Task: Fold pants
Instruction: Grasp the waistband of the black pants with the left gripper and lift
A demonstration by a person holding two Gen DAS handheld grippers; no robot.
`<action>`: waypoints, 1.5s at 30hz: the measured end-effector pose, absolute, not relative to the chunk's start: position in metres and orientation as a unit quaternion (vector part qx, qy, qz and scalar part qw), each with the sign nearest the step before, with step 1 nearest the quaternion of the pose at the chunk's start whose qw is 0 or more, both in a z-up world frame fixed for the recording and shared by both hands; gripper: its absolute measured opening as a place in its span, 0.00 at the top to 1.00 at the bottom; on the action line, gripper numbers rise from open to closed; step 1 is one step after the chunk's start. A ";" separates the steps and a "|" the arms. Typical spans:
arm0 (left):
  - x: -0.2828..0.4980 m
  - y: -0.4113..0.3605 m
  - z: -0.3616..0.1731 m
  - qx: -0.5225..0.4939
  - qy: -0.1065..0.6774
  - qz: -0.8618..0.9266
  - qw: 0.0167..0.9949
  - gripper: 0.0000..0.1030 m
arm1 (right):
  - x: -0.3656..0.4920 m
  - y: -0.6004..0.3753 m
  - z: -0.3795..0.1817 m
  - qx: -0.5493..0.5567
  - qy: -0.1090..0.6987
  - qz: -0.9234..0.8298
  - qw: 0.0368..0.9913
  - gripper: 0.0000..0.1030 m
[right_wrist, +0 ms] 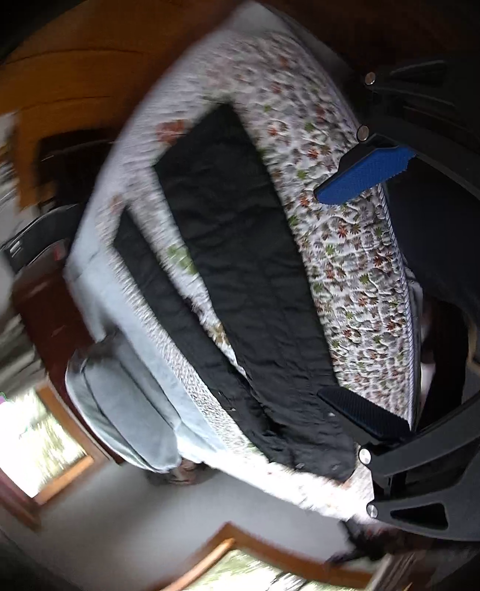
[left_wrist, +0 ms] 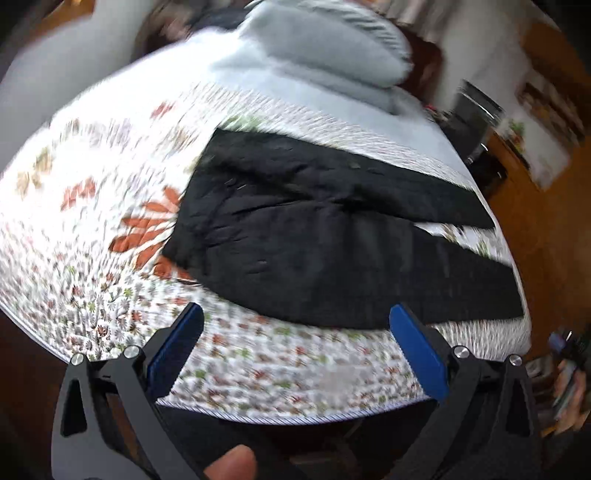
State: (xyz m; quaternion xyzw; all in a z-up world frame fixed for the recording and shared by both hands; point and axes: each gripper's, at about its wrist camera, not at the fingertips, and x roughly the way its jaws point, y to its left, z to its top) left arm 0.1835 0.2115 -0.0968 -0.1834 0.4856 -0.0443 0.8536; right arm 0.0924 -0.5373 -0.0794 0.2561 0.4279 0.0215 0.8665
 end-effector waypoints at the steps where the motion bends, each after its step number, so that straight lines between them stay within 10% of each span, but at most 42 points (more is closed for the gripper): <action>1: 0.192 0.226 -0.105 -0.206 0.494 -0.037 0.844 0.03 | 0.099 -0.551 -0.087 0.274 0.433 0.014 0.858 0.03; 5: 0.229 0.282 -0.145 -0.303 0.513 -0.025 0.803 0.08 | 0.120 -0.600 -0.118 0.325 0.442 -0.010 0.836 0.07; 7: 0.240 0.291 -0.158 -0.318 0.520 -0.028 0.792 0.62 | 0.124 -0.615 -0.130 0.347 0.440 0.000 0.828 0.37; 9: 0.251 0.295 -0.169 -0.311 0.540 -0.019 0.781 0.82 | 0.131 -0.626 -0.142 0.365 0.447 0.005 0.817 0.57; 12: 0.265 0.300 -0.190 -0.305 0.569 -0.007 0.764 0.75 | 0.140 -0.640 -0.158 0.387 0.456 0.003 0.801 0.54; 14: 0.269 0.304 -0.196 -0.304 0.577 0.009 0.758 0.41 | 0.142 -0.652 -0.166 0.410 0.457 -0.012 0.790 0.13; 16: 0.270 0.308 -0.198 -0.315 0.570 0.015 0.759 0.16 | 0.142 -0.665 -0.171 0.434 0.446 -0.019 0.783 0.09; 33: 0.295 0.301 -0.233 -0.332 0.587 0.020 0.739 0.13 | 0.159 -0.735 -0.232 0.549 0.410 -0.030 0.728 0.10; 45: 0.289 0.290 -0.238 -0.348 0.569 -0.003 0.745 0.33 | 0.167 -0.744 -0.228 0.546 0.382 -0.024 0.745 0.12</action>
